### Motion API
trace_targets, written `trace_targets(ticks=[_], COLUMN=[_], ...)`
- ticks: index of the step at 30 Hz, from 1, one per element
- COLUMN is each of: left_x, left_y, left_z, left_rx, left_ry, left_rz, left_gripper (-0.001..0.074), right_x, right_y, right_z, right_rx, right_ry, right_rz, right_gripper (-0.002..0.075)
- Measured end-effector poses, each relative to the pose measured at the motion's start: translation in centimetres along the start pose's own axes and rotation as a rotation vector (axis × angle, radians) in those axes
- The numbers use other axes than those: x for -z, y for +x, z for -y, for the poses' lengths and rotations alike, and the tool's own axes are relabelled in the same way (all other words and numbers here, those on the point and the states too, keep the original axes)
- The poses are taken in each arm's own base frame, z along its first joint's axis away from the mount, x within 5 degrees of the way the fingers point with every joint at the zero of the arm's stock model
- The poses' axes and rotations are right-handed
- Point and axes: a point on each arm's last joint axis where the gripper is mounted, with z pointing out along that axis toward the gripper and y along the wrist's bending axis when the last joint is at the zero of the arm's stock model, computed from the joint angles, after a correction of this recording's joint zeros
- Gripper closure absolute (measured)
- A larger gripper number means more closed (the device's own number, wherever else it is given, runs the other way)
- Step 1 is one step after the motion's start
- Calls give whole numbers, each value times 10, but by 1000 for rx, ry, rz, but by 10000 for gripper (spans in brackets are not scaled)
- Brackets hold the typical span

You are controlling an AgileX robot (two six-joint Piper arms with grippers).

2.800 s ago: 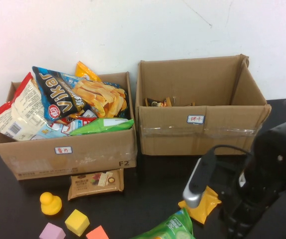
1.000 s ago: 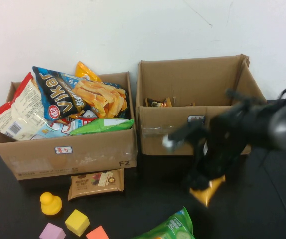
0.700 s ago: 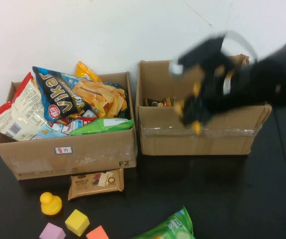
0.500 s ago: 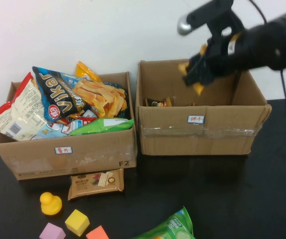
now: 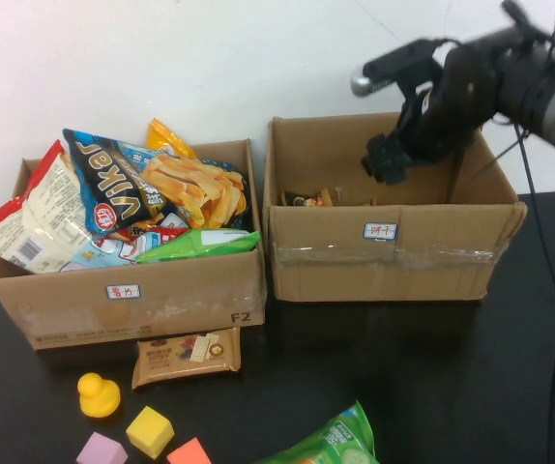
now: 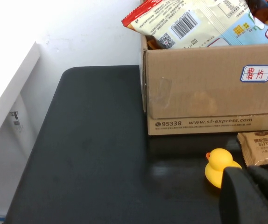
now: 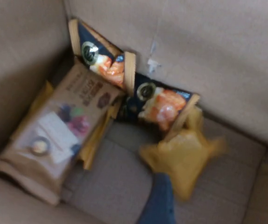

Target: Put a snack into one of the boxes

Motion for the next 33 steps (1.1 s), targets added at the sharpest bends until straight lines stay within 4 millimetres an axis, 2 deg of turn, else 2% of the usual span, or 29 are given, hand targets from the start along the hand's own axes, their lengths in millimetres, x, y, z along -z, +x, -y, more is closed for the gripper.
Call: trace_targets(ticks=[2,5,8,10,13,15,18,21,25,30,33], left_x=[0,0,0,0,0,0,0,0,0,0,0], left_y=[0,0,0,0,0,0,0,0,0,0,0], left_z=[0,0,0,0,0,0,0,0,0,0,0], left_rx=[0,0,0,0,2,2,2,2,2,2,2], left_ry=[0,0,0,0,0,0,0,0,0,0,0], left_rz=[0,0,0,0,0,0,0,0,0,0,0], left_gripper=[737,737,737,737,737,737,737,737,737,737,736], right_x=[15,52,101,141,191,215,247,266,281,313,316], right_y=[-7,-18,-28,-34,-35,-29,-13,10,57,122,155], right_z=[1,5,9,11,8,1,-13,-25,-27,-28,-29], right_rx=[-10,-15,-14,-6,3,26,87,120,118,136,155], right_ry=[-5,-2,1,-6,-57,-118,-175,-193,-166,-124,-90], right_rz=[7,53,123,188,275,310,360,396,391,412,441], right_gripper=[155,279,520,638,702,715,722,726,726,726,726])
